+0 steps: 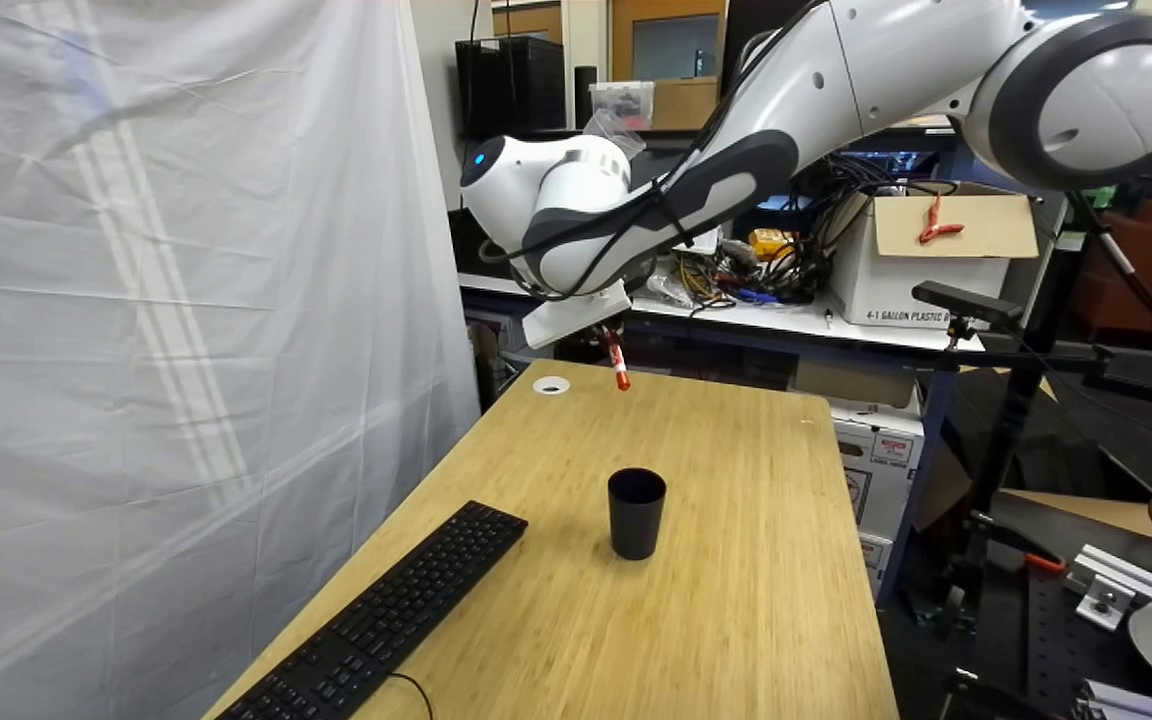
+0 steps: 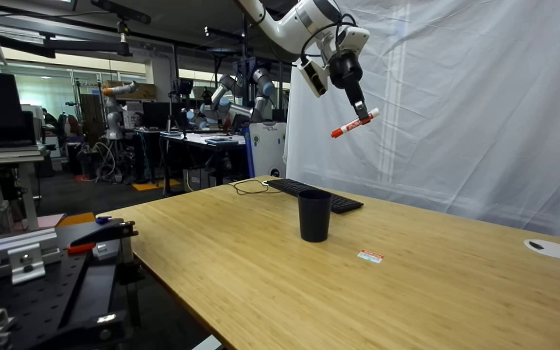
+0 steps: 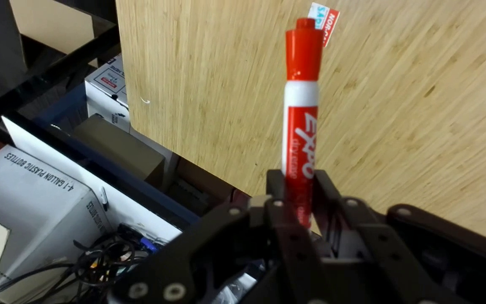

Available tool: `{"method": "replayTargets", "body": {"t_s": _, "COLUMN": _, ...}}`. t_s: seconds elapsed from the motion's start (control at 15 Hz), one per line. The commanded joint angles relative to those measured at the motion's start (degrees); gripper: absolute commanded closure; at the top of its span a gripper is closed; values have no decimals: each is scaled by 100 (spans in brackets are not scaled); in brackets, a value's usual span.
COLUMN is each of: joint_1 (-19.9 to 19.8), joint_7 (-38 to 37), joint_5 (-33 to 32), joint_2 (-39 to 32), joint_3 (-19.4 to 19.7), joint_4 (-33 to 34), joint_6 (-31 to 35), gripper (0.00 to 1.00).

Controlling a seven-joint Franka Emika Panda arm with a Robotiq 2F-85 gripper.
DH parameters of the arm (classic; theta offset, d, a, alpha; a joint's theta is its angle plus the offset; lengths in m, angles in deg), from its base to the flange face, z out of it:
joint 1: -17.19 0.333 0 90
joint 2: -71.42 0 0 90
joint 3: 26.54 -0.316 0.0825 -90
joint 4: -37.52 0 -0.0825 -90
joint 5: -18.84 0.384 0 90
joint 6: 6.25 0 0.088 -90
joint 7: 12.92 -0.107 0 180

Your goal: Put the marker in the cup

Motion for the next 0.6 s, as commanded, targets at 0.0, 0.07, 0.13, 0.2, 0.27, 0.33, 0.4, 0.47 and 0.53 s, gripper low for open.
{"method": "replayTargets", "body": {"t_s": 0.0, "joint_1": 132, "joint_7": -422, "joint_5": 125, "joint_2": 318, "joint_3": 32, "joint_4": -246, "joint_6": -114, "gripper": 95}}
{"method": "replayTargets", "body": {"t_s": 0.07, "joint_1": 182, "joint_7": -567, "joint_5": 134, "joint_2": 411, "joint_3": 16, "joint_4": -346, "joint_6": -108, "gripper": 95}}
{"method": "replayTargets", "body": {"t_s": 0.13, "joint_1": 232, "joint_7": -714, "joint_5": 151, "joint_2": 470, "joint_3": -5, "joint_4": -418, "joint_6": -103, "gripper": 95}}
{"method": "replayTargets", "body": {"t_s": 0.2, "joint_1": 274, "joint_7": -825, "joint_5": 166, "joint_2": 514, "joint_3": -23, "joint_4": -480, "joint_6": -127, "gripper": 95}}
{"method": "replayTargets", "body": {"t_s": 0.27, "joint_1": 316, "joint_7": -949, "joint_5": 171, "joint_2": 543, "joint_3": -42, "joint_4": -558, "joint_6": -107, "gripper": 95}}
{"method": "replayTargets", "body": {"t_s": 0.33, "joint_1": 352, "joint_7": -1088, "joint_5": 164, "joint_2": 551, "joint_3": -56, "joint_4": -640, "joint_6": -65, "gripper": 95}}
{"method": "replayTargets", "body": {"t_s": 0.4, "joint_1": 370, "joint_7": -1203, "joint_5": 177, "joint_2": 576, "joint_3": -80, "joint_4": -724, "joint_6": -35, "gripper": 95}}
{"method": "replayTargets", "body": {"t_s": 0.47, "joint_1": 385, "joint_7": -1319, "joint_5": 166, "joint_2": 576, "joint_3": -93, "joint_4": -814, "joint_6": -1, "gripper": 95}}
{"method": "replayTargets", "body": {"t_s": 0.53, "joint_1": 394, "joint_7": -1425, "joint_5": 151, "joint_2": 600, "joint_3": -104, "joint_4": -925, "joint_6": 35, "gripper": 95}}
